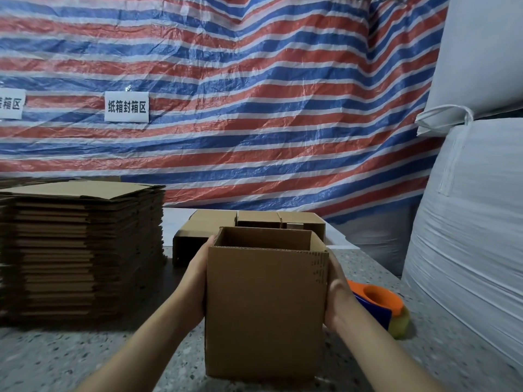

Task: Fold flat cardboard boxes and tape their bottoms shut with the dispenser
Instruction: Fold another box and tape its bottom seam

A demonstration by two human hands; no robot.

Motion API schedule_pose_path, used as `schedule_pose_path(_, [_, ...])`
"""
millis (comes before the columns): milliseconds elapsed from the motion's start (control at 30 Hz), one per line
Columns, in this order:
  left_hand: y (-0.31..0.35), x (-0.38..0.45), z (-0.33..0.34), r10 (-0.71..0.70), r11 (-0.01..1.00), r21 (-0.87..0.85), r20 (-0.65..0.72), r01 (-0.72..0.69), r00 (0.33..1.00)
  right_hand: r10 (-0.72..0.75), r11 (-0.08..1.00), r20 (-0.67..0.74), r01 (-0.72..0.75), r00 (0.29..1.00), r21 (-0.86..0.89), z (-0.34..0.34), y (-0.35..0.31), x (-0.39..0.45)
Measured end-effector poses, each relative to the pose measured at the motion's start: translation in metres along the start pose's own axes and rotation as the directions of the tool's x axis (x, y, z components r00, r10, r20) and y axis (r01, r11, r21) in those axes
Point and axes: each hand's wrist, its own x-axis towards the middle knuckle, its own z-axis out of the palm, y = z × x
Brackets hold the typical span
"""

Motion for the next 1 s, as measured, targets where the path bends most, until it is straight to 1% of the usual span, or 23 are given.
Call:
schedule_pose_path(67, [-0.003, 0.0, 0.001, 0.019, 1.0, 0.017, -0.01, -0.019, 1.0, -0.021, 0.999, 0.017, 0.02, 1.0, 0.04, 0.001, 0.001, 0.0])
schedule_pose_path(167, [-0.008, 0.001, -0.001, 0.003, 1.0, 0.02, 0.005, -0.004, 1.0, -0.061, 0.994, 0.006, 0.06, 0.998, 0.087, 0.001, 0.005, 0.0])
schedule_pose_path(233, [-0.013, 0.001, -0.004, 0.028, 0.996, 0.087, 0.051, -0.033, 0.998, -0.095, 0.991, -0.001, 0.094, 0.996, 0.098, 0.001, 0.008, -0.001])
schedule_pose_path(300, [-0.013, 0.0, -0.006, 0.026, 0.988, 0.153, 0.073, -0.037, 0.997, -0.097, 0.99, -0.003, 0.096, 0.995, 0.105, 0.002, 0.008, -0.002])
schedule_pose_path(333, [-0.012, -0.002, -0.006, 0.019, 0.987, 0.16, 0.077, -0.031, 0.997, -0.087, 0.99, -0.011, 0.088, 0.996, 0.111, 0.001, 0.008, -0.002])
schedule_pose_path(433, [-0.01, 0.0, -0.007, 0.027, 0.996, 0.081, 0.019, -0.028, 0.999, -0.061, 0.991, -0.039, 0.065, 0.997, 0.114, 0.001, 0.008, -0.002])
schedule_pose_path(533, [-0.013, 0.007, -0.009, -0.003, 0.998, 0.07, -0.025, 0.005, 1.0, -0.02, 0.993, -0.051, 0.026, 0.999, 0.119, -0.001, 0.011, -0.001])
schedule_pose_path(633, [-0.016, 0.011, -0.01, 0.002, 0.998, 0.059, -0.033, 0.0, 0.999, -0.016, 0.993, -0.033, 0.02, 0.999, 0.12, -0.002, 0.012, 0.0])
schedule_pose_path(700, [-0.015, 0.014, -0.008, 0.004, 0.999, 0.04, -0.077, -0.001, 0.997, -0.015, 0.992, -0.009, 0.016, 1.0, 0.128, -0.002, 0.012, 0.001])
schedule_pose_path(767, [-0.016, 0.016, -0.009, 0.045, 0.999, 0.025, -0.103, -0.042, 0.994, -0.031, 0.987, 0.013, 0.029, 0.999, 0.161, -0.002, 0.013, 0.002])
schedule_pose_path(833, [-0.019, 0.018, -0.012, 0.109, 0.994, 0.026, -0.086, -0.107, 0.99, -0.046, 0.982, 0.021, 0.041, 0.999, 0.184, -0.001, 0.014, 0.002])
schedule_pose_path(900, [-0.019, 0.014, -0.014, 0.149, 0.988, 0.038, -0.023, -0.149, 0.989, -0.026, 0.983, 0.033, 0.02, 0.999, 0.184, -0.001, 0.014, 0.001])
schedule_pose_path(967, [-0.018, 0.01, -0.014, 0.146, 0.986, 0.078, 0.032, -0.148, 0.989, -0.011, 0.983, 0.036, 0.004, 0.999, 0.184, -0.002, 0.015, 0.003])
schedule_pose_path(1000, [-0.017, 0.01, -0.014, 0.125, 0.988, 0.085, 0.037, -0.128, 0.991, -0.003, 0.985, 0.041, -0.004, 0.999, 0.175, -0.002, 0.015, 0.004])
